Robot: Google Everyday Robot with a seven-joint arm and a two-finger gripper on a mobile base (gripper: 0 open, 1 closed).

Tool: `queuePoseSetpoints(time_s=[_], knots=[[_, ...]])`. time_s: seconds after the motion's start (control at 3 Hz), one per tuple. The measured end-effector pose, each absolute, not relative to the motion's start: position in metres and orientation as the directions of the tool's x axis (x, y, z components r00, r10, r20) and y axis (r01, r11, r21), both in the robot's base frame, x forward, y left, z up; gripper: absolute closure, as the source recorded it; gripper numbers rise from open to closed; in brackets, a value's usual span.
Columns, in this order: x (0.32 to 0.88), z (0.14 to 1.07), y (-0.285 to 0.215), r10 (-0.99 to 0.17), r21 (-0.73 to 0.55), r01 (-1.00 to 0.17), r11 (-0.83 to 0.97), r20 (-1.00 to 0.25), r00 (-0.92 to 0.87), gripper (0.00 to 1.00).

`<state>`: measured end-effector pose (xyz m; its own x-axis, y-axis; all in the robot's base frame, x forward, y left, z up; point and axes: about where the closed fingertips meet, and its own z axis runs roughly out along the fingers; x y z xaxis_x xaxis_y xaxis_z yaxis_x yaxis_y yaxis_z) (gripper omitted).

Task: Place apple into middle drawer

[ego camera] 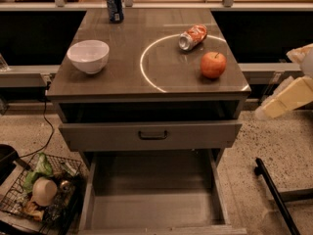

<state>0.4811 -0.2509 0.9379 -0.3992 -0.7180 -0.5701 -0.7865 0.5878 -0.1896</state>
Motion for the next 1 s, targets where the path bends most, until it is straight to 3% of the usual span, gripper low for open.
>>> queuePoseSetpoints(time_s=[0.33, 1.0], knots=[[0.497, 0.937, -0.258, -0.569, -0.164, -0.716, 0.678, -0.734, -0.371, 0.0], [0.513, 0.959, -0.259, -0.503, -0.18, -0.66, 0.729, -0.795, -0.338, 0.0]])
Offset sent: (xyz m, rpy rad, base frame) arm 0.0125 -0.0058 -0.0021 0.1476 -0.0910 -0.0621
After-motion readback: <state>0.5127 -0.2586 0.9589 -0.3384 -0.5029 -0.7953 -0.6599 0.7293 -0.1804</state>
